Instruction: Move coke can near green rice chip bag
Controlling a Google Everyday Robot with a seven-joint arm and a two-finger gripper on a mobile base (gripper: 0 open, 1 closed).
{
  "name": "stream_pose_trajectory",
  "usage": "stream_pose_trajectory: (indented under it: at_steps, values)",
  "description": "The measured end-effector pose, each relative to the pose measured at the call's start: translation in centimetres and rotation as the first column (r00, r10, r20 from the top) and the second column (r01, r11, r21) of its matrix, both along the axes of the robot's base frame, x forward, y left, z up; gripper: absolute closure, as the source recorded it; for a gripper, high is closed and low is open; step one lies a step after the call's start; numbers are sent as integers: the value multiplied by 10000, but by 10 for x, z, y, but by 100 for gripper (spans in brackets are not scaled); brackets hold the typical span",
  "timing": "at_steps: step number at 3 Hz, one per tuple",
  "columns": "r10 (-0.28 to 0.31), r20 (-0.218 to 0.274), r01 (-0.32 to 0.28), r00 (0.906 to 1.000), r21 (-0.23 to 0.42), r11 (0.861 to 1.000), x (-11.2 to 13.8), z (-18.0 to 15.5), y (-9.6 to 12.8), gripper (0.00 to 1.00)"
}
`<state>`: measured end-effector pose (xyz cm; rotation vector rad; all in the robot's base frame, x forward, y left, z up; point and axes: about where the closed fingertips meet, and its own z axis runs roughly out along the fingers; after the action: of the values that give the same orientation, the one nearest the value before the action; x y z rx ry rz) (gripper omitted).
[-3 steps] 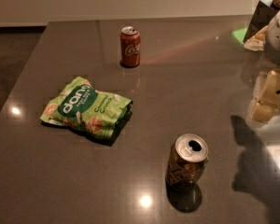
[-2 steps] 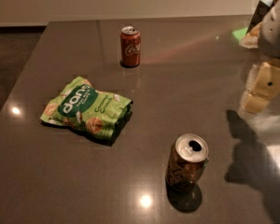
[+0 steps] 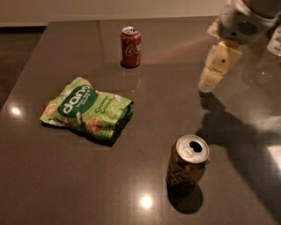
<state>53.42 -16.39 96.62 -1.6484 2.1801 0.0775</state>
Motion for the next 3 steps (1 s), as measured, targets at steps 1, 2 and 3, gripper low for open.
stream_pose_trajectory:
  at_steps: [1, 2, 3]
  values:
    - [170, 329, -174, 9993, 117, 9998, 38, -11, 36, 0]
    - [117, 593, -141, 9982, 401, 9991, 76, -22, 70, 0]
    - [-373, 648, 305, 9972, 1029, 9942, 118, -32, 95, 0]
